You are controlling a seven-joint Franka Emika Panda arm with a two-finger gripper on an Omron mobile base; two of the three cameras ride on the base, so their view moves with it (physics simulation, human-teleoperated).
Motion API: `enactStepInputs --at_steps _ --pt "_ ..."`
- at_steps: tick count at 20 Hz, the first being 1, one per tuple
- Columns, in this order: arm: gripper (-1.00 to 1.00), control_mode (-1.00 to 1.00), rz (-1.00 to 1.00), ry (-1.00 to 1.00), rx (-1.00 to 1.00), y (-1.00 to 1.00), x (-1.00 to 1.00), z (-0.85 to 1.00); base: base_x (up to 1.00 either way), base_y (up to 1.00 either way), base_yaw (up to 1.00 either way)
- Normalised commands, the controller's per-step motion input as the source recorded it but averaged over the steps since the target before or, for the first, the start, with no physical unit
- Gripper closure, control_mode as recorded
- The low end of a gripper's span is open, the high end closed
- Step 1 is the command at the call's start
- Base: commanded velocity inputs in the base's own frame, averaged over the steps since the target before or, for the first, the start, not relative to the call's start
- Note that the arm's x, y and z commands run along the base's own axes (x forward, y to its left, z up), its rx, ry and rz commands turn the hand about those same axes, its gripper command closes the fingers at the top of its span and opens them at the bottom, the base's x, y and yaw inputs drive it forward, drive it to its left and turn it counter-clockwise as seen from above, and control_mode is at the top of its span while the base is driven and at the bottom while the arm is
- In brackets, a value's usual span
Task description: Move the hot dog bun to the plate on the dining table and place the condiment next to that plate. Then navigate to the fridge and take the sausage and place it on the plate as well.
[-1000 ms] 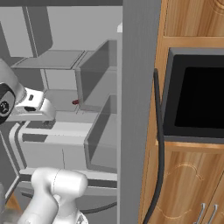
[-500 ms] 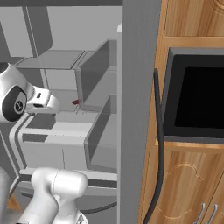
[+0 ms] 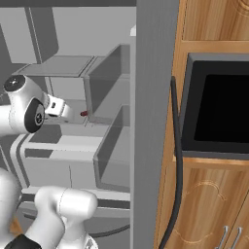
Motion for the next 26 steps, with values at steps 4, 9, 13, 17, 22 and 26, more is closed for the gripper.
enactStepInputs --at_steps 4,9,13,17,22,26 --pt "-1.00 -1.00 -0.08 0.01 0.00 0.15 0.65 -0.06 0.00 0.00 0.00" --pt "-1.00 -1.00 -0.07 0.00 0.00 0.09 0.36 -0.13 0.00 0.00 0.00" --pt "-1.00 -1.00 0.00 0.00 0.00 0.00 0.10 -0.20 0.00 0.00 0.00" --pt "-1.00 -1.00 0.00 0.00 0.00 0.01 0.36 -0.18 0.00 0.00 0.00" --pt "-1.00 -1.00 0.00 -0.01 0.00 0.00 0.43 -0.28 0.00 0.00 0.00" --pt "-1.00 -1.00 0.00 0.00 0.00 0.01 0.52 -0.23 0.00 0.00 0.00"
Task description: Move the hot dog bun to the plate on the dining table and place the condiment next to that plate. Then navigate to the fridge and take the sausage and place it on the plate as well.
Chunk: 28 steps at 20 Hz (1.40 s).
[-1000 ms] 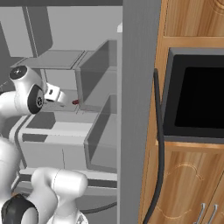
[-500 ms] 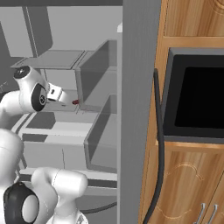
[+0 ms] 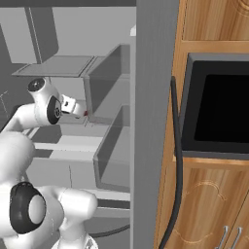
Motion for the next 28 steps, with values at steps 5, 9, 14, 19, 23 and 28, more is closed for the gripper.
enactStepInputs --at_steps 5,9,14,19,23,28 --pt "-1.00 -1.00 -0.01 0.00 0.03 0.06 0.49 -0.08 0.00 0.00 0.00" --pt "-1.00 -1.00 -0.01 0.00 0.03 0.10 0.48 -0.19 0.00 0.00 0.00" --pt "-1.00 -1.00 -0.02 0.00 0.01 0.11 0.46 -0.21 0.00 0.00 0.00" --pt "-1.00 -1.00 -0.04 0.00 0.00 0.02 0.33 -0.19 0.00 0.00 0.00" --pt "-1.00 -1.00 -0.03 0.00 0.02 0.00 0.35 -0.16 0.00 0.00 0.00" --pt "-1.00 -1.00 -0.02 0.00 0.04 0.00 0.38 -0.16 0.00 0.00 0.00"
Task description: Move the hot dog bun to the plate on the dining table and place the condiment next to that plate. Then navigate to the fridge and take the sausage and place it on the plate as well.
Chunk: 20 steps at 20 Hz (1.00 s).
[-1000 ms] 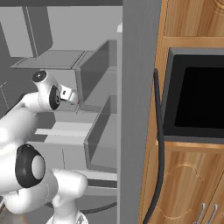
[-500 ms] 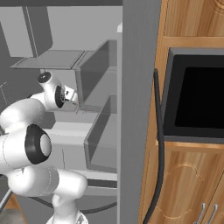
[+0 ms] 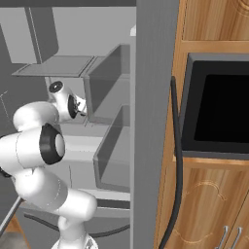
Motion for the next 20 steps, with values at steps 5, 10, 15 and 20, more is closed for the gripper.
enactStepInputs --at_steps 5,10,15,20 --pt "-1.00 -1.00 -0.01 0.00 0.03 0.00 0.35 -0.16 0.00 0.00 0.00" --pt "-1.00 -1.00 -0.02 0.00 0.03 0.00 0.38 -0.17 0.00 0.00 0.00" --pt "-1.00 -1.00 -0.04 0.00 0.03 0.01 0.37 -0.15 0.00 0.00 0.00" --pt "-1.00 -1.00 -0.04 0.00 0.03 0.03 0.42 -0.17 0.00 0.00 0.00"
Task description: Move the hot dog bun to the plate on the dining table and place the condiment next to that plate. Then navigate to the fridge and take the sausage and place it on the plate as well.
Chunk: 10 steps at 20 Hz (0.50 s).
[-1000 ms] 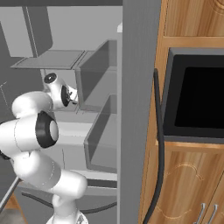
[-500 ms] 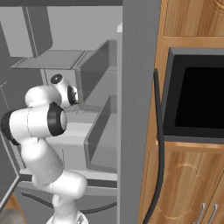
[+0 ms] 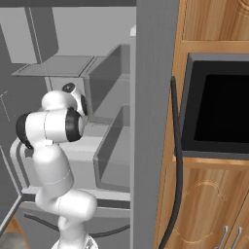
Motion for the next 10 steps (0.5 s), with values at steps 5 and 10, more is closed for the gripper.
enactStepInputs --at_steps 5,10 --pt "-1.00 -1.00 -0.04 0.01 0.03 0.03 0.40 -0.19 0.00 0.00 0.00" --pt "-1.00 -1.00 -0.03 0.04 0.05 0.01 0.37 -0.14 0.00 0.00 0.00"
